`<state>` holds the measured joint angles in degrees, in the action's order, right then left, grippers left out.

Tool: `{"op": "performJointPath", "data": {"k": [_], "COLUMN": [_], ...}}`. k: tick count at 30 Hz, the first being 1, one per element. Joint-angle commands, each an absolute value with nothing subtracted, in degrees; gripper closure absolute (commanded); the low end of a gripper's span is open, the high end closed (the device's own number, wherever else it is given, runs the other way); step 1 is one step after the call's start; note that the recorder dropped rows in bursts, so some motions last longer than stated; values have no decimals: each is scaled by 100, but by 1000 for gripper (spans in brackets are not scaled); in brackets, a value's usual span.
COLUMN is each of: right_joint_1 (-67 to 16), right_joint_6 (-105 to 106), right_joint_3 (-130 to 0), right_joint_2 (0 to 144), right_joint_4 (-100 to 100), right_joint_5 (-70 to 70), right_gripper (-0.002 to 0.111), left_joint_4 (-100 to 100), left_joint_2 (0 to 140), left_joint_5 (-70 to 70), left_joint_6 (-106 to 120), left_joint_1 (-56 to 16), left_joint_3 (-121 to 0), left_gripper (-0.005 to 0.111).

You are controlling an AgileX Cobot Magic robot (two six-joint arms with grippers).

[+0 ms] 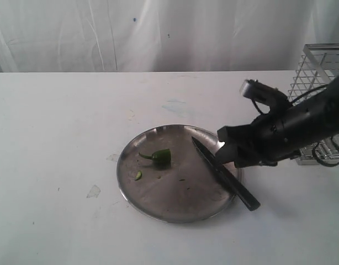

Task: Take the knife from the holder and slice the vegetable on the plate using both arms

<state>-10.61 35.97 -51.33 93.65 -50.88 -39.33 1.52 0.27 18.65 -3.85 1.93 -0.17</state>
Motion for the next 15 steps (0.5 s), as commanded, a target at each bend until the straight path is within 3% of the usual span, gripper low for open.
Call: {"op": "performJointPath", "data": {"k": [1,6,15], "right_joint_1": [-520,-293,-293], "right_joint_6": [3545,3607,3590], "right_joint_3": [-5883,-6050,-6050], "right_joint_2": [9726,10301,10567], "right_joint_4": [-4825,-4575,-3723], "right_joint_5": [-5961,-6686,-6079], "right_gripper": [65,65,60], "left_joint_4": [134,134,134], "left_joint_2": [0,0,0], "left_joint_5": [1978,1978,1978], "left_joint_6": [-398,-398,-398], "left_joint_1": [158,158,158], "left_joint_3": [0,0,0], "left_gripper": [107,107,107]}}
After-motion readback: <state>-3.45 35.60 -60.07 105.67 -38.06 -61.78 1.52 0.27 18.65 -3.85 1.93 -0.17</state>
